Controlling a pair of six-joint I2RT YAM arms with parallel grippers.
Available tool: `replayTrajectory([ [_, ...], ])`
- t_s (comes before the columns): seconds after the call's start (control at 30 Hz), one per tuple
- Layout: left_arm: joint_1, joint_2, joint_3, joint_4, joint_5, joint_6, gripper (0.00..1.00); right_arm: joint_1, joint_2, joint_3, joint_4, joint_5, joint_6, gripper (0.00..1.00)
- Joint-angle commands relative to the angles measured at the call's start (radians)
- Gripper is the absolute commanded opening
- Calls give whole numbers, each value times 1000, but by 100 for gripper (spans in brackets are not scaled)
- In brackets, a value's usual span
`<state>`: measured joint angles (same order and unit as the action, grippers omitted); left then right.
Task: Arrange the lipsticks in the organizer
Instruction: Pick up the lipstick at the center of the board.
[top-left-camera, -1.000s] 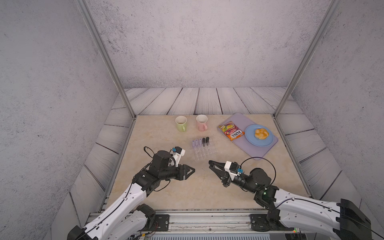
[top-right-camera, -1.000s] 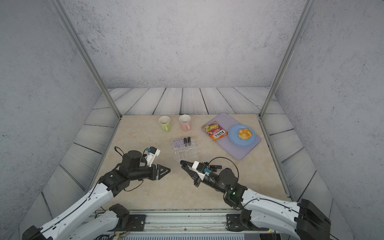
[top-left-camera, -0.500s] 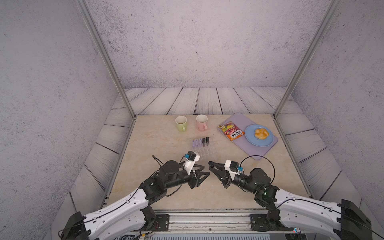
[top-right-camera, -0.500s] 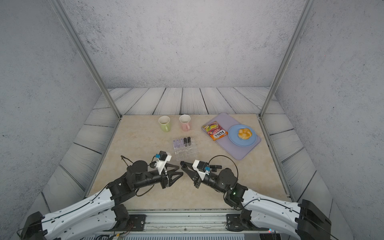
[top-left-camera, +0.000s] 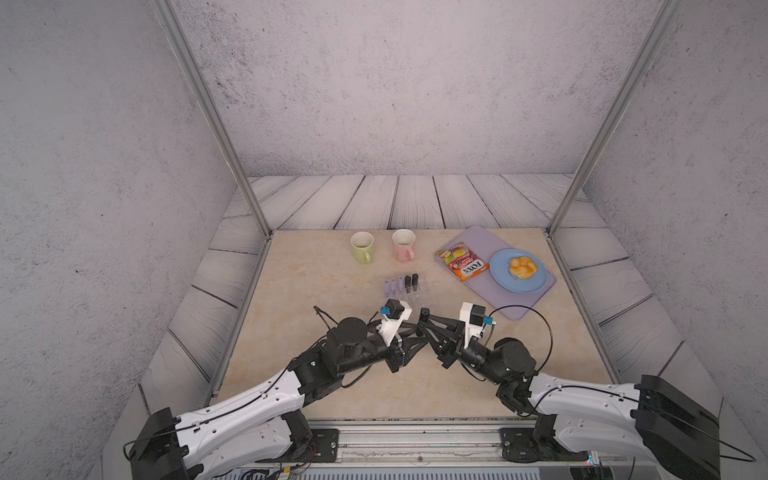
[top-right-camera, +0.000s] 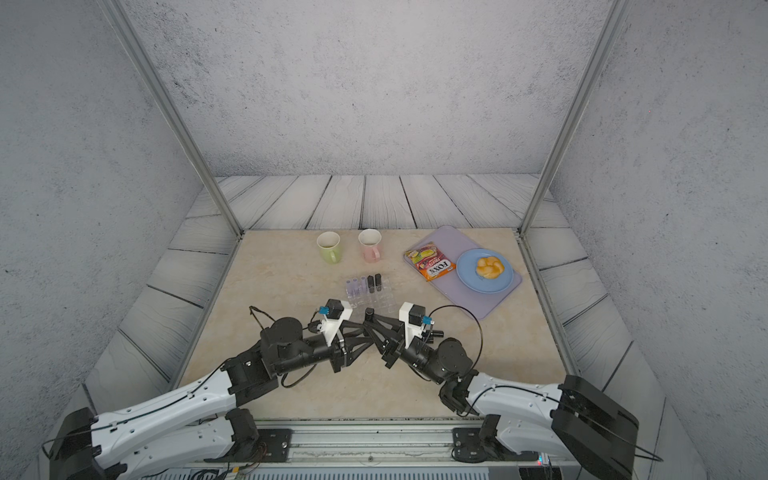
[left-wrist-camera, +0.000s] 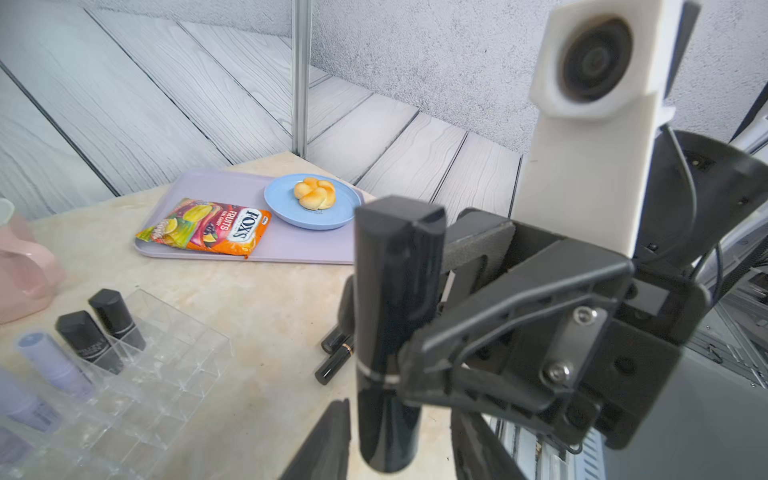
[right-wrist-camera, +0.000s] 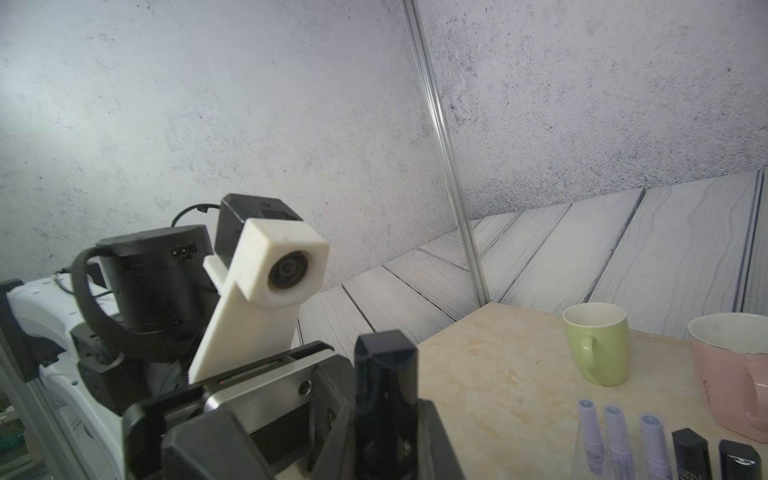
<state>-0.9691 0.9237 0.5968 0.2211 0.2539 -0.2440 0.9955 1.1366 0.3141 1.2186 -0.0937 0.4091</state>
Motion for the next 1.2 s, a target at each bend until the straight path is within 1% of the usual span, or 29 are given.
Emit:
replayTrajectory([
  [0.0, 1, 10, 51, -15, -13, 59, 38, -1, 13, -3, 99, 4, 62, 6],
  [0.1, 4, 22, 71, -42, -12, 71, 30, -1, 17, 1, 96, -5, 66, 6],
  [0.13, 7, 24, 77, -52, -19, 76, 30, -1, 17, -1, 91, -8, 69, 6],
  [0.17, 9, 27, 85, -66, -30, 79, 32, -1, 17, -3, 91, -10, 72, 5],
  [0.23, 23, 35, 107, -115, -54, 84, 41, 0, 17, -8, 99, -4, 76, 6],
  [0.27, 39, 42, 122, -152, -53, 79, 43, -1, 16, -11, 101, 0, 77, 6],
  [0.3, 55, 45, 131, -171, -36, 75, 42, -1, 14, -12, 100, -1, 77, 5],
  [0.43, 88, 47, 140, -165, 33, 69, 28, -1, 20, -7, 79, -4, 88, 7],
  [0.5, 89, 50, 151, -163, 52, 84, 22, -1, 33, -11, 85, 15, 109, 10],
  [0.57, 89, 54, 158, -165, 65, 101, 15, -1, 45, -11, 91, 39, 138, 15],
  [0.67, 89, 55, 159, -183, 57, 132, 5, -8, 35, 4, 22, 79, 199, 27],
  [0.7, 89, 52, 158, -194, 47, 146, 2, -13, 20, 11, -22, 92, 220, 32],
  [0.77, 90, 46, 157, -216, 3, 169, 0, -24, -21, 28, -147, 136, 262, 38],
  [0.83, 94, 44, 159, -240, -51, 186, 0, -44, -78, 55, -312, 180, 297, 41],
  [0.9, 97, 52, 164, -269, -93, 206, 0, -66, -138, 98, -502, 204, 313, 43],
  [1.03, 98, 92, 185, -341, -162, 253, 0, -102, -215, 227, -854, 206, 289, 44],
  [1.1, 97, 116, 203, -383, -208, 275, 0, -106, -215, 329, -1054, 203, 251, 45],
  [1.17, 96, 130, 221, -415, -235, 294, 0, -107, -178, 437, -1238, 214, 227, 47],
])
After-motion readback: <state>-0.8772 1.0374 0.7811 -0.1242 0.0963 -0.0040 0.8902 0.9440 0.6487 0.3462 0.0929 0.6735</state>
